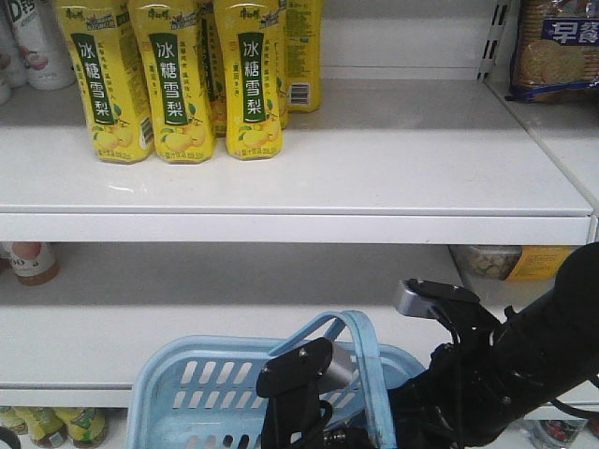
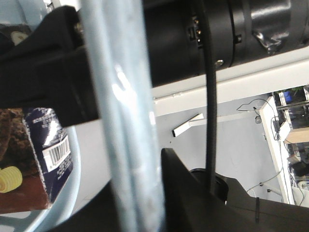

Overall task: Left arm holds basket, right arm returns cookies
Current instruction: 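Close the right gripper on the Chocofello box and lift it, then lift the Chocofello box out of the basket with the right gripper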

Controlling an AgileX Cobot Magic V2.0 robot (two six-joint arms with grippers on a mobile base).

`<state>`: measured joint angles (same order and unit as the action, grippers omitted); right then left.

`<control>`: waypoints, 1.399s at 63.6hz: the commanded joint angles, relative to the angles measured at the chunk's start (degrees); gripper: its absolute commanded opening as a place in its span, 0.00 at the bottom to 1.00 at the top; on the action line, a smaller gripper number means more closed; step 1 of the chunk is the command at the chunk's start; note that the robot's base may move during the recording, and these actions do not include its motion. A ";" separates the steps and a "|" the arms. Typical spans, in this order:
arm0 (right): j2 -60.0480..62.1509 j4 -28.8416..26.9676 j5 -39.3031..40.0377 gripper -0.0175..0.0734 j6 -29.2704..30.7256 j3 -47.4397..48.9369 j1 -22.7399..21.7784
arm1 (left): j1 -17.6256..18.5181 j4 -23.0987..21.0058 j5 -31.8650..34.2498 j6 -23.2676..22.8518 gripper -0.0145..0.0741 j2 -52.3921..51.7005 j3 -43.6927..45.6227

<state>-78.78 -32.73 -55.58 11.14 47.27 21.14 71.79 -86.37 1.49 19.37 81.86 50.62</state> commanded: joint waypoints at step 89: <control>24.36 11.81 -4.60 0.36 -12.74 14.89 -0.18 | 0.08 1.00 0.85 0.72 0.16 -2.39 2.02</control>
<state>-56.25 -19.36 -61.99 -1.29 59.01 21.14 71.79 -85.91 1.92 19.76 81.86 50.62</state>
